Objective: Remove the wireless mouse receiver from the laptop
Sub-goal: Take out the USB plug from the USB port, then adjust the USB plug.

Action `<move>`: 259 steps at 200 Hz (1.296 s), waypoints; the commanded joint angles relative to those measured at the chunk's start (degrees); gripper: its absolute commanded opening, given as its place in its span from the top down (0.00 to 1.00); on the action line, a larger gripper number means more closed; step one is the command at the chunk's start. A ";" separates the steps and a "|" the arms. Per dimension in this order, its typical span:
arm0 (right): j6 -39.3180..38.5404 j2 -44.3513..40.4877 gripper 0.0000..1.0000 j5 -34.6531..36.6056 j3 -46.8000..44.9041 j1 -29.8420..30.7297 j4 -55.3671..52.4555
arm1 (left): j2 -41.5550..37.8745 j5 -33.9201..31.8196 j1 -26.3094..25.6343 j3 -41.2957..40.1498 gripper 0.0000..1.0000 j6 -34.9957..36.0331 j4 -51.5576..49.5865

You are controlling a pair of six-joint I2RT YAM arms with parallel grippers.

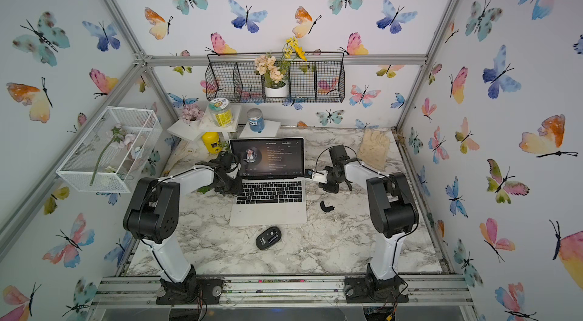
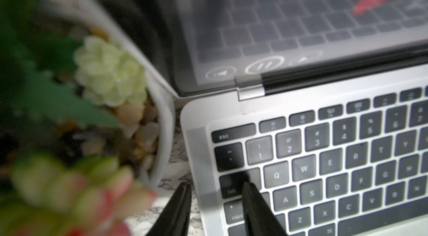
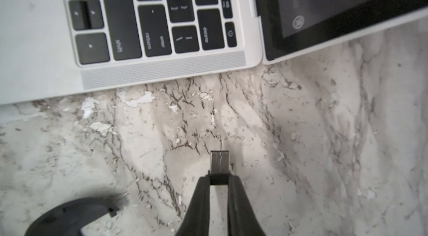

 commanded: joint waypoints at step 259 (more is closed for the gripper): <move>19.68 -25.87 0.95 3.05 -4.27 31.53 8.40 | -31.88 42.77 -12.85 -13.41 0.66 -18.23 18.67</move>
